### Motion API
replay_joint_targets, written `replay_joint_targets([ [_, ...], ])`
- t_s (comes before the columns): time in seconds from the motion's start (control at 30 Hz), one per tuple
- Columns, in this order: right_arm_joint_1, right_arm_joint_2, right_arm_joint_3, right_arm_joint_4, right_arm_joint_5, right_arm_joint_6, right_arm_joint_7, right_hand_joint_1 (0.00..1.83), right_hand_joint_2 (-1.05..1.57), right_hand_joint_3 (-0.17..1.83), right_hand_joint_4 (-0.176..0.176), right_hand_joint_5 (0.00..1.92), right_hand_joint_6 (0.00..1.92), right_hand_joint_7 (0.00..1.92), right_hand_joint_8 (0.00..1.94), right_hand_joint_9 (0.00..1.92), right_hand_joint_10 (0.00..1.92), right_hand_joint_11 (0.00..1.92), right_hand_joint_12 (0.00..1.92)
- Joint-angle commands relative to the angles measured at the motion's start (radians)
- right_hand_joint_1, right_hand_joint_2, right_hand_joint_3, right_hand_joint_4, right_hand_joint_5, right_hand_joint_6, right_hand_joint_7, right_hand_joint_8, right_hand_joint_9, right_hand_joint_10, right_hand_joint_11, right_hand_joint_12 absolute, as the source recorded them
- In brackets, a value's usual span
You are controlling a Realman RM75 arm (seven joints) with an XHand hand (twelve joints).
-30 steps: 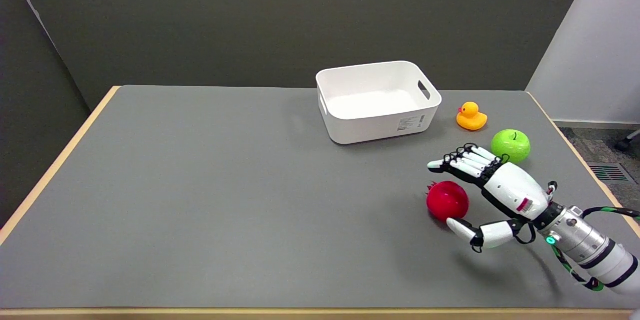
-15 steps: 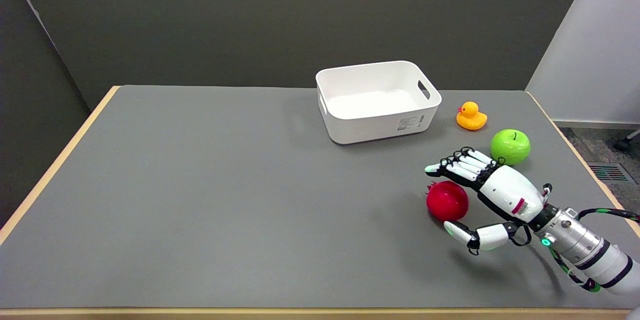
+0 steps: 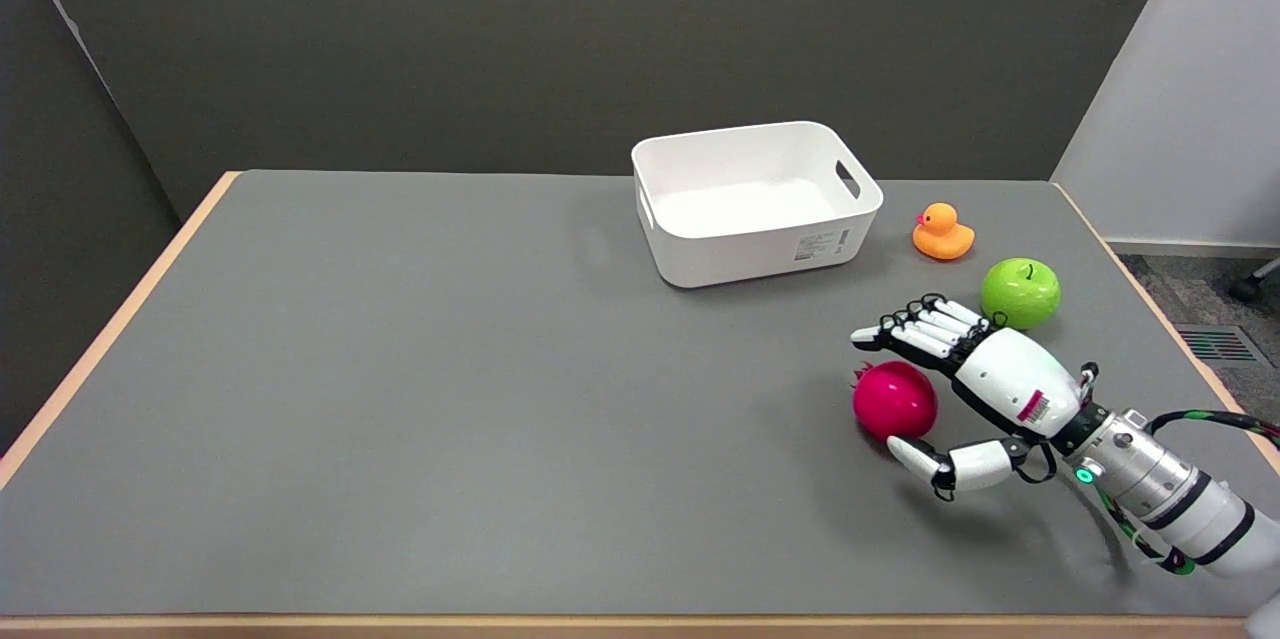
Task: Pick up the pomegranate.
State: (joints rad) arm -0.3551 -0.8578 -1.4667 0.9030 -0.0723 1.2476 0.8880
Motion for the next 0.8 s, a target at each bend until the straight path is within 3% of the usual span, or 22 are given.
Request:
replay_joint_targets([
  [0.03,0.088,0.015,-0.058,-0.080,-0.003,-0.039,0.018,0.42,0.60,0.96,0.080,0.26,0.53,0.38,0.46,0.26,0.76,0.12,1.22],
  [0.27,0.086,0.012,-0.058,-0.084,-0.003,-0.044,0.032,0.42,0.60,0.97,0.080,0.26,0.54,0.38,0.46,0.26,0.76,0.12,1.22],
  [0.57,0.077,0.007,-0.059,-0.086,-0.003,-0.044,0.024,0.68,0.63,0.93,0.084,0.30,0.55,0.44,0.44,0.34,0.87,0.22,1.37],
  [0.8,0.090,0.002,-0.060,-0.092,-0.003,-0.030,0.024,0.90,0.68,0.93,0.120,0.45,0.99,0.59,0.69,0.50,1.05,0.26,1.39],
])
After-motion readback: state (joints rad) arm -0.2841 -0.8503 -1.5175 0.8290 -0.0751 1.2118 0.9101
